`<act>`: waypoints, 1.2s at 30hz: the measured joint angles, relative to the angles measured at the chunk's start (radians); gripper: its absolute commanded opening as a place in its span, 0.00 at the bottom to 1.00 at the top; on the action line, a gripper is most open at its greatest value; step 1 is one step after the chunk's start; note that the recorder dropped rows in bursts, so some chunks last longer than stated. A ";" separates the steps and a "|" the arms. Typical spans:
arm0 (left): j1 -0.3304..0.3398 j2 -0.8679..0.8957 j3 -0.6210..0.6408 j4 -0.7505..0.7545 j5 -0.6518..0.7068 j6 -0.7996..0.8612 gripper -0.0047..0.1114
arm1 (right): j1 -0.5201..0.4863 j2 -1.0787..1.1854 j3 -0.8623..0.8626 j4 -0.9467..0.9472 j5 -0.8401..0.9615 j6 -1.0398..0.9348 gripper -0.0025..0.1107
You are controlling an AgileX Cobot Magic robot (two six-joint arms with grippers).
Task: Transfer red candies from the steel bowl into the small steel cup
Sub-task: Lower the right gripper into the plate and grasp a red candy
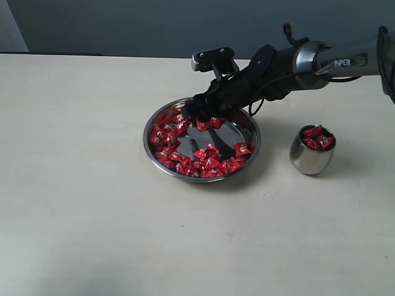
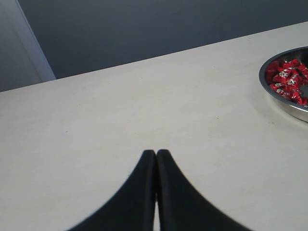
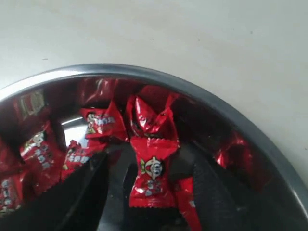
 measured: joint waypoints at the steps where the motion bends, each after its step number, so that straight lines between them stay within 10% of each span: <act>1: 0.000 0.000 0.000 0.000 0.000 0.000 0.04 | 0.000 0.009 -0.002 -0.003 -0.004 0.000 0.48; 11: 0.000 0.000 0.000 0.000 0.000 0.000 0.04 | 0.000 0.033 -0.008 -0.003 -0.024 -0.002 0.46; 27: 0.000 0.000 0.000 0.000 0.000 0.000 0.04 | 0.001 0.047 -0.010 -0.003 0.056 -0.002 0.02; 36: 0.000 0.000 0.000 0.000 0.000 0.000 0.04 | 0.001 0.035 -0.010 0.000 0.076 -0.002 0.02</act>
